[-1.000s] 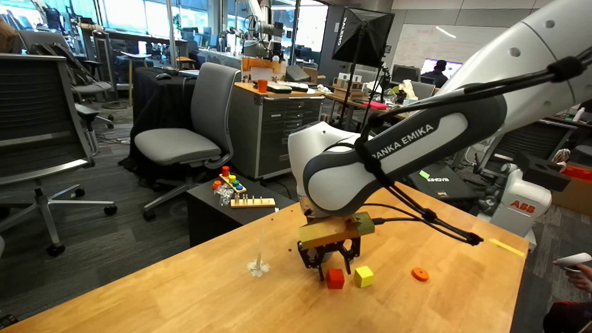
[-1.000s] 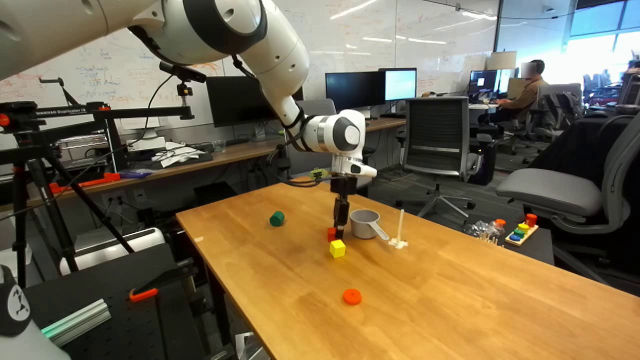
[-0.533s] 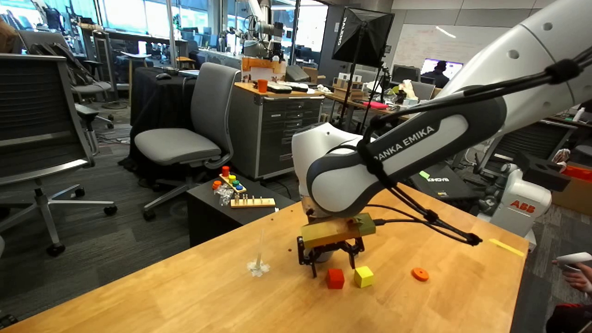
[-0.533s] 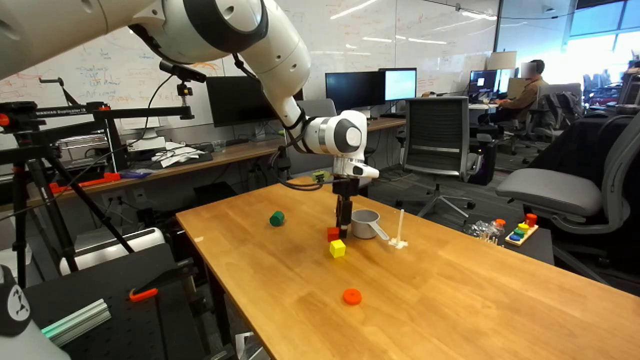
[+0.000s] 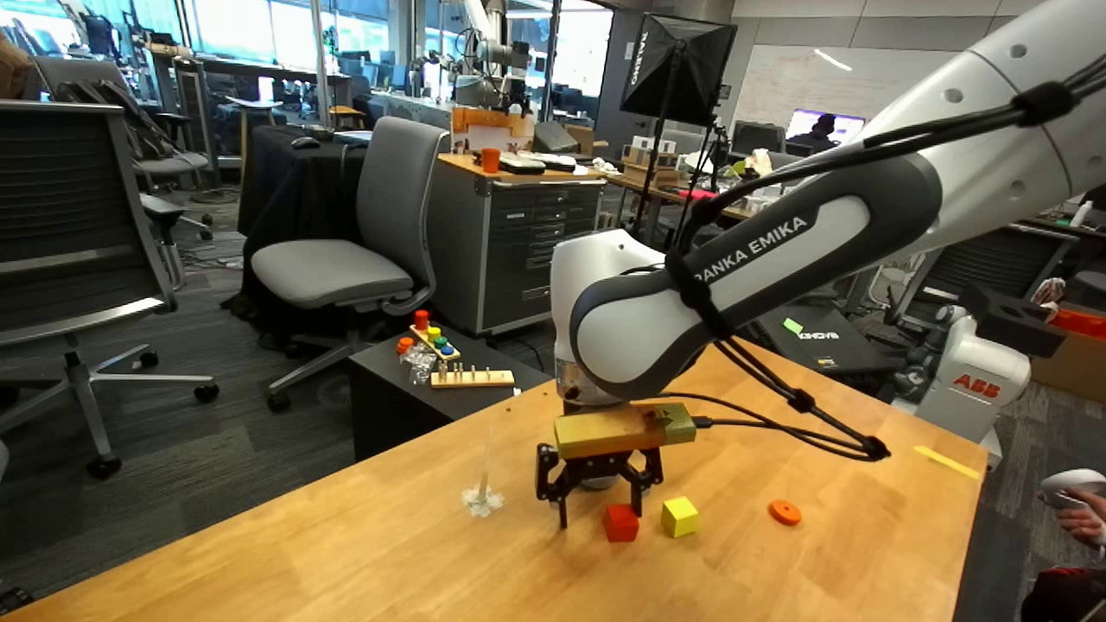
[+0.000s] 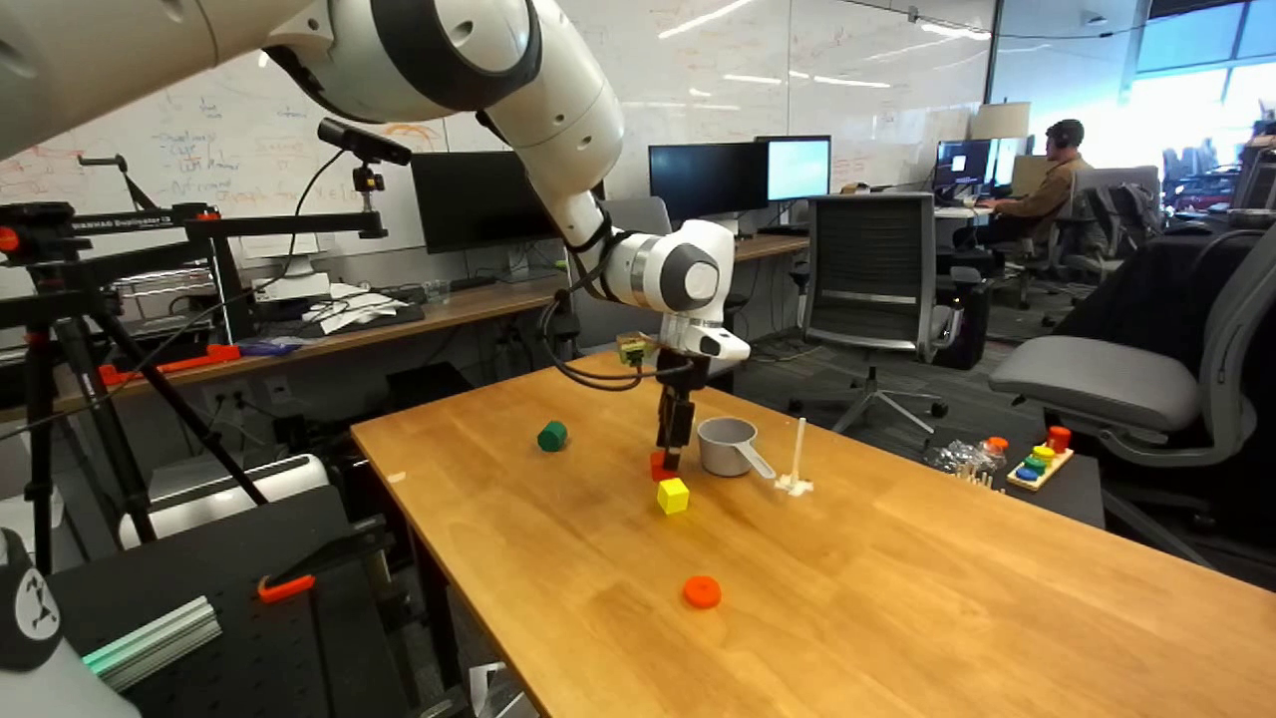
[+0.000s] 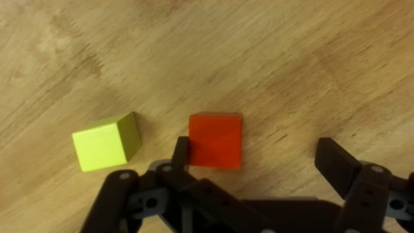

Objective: Place the three blocks in the gray measuring cup

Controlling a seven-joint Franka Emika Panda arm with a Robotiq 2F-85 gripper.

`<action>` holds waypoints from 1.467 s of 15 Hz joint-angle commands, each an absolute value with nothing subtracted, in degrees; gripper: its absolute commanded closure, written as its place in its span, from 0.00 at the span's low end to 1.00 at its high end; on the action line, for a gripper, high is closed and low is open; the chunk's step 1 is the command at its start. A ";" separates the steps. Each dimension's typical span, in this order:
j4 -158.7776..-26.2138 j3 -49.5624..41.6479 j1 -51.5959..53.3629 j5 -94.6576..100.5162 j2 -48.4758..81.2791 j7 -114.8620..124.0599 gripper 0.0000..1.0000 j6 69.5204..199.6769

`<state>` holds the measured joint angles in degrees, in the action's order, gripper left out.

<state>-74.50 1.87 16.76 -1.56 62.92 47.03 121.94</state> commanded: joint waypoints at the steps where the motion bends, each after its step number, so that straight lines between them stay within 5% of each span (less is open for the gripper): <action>1: -76.45 3.59 14.72 -5.41 61.39 43.87 0.00 122.30; 6: -77.30 3.35 14.08 -7.61 61.18 42.41 0.00 122.16; 7: -77.58 3.20 14.05 -7.64 61.17 41.91 0.25 122.57; 16: -78.04 2.79 13.31 -9.46 60.65 42.02 0.88 122.14; 22: -77.43 1.57 14.86 -7.39 58.83 41.97 0.88 122.34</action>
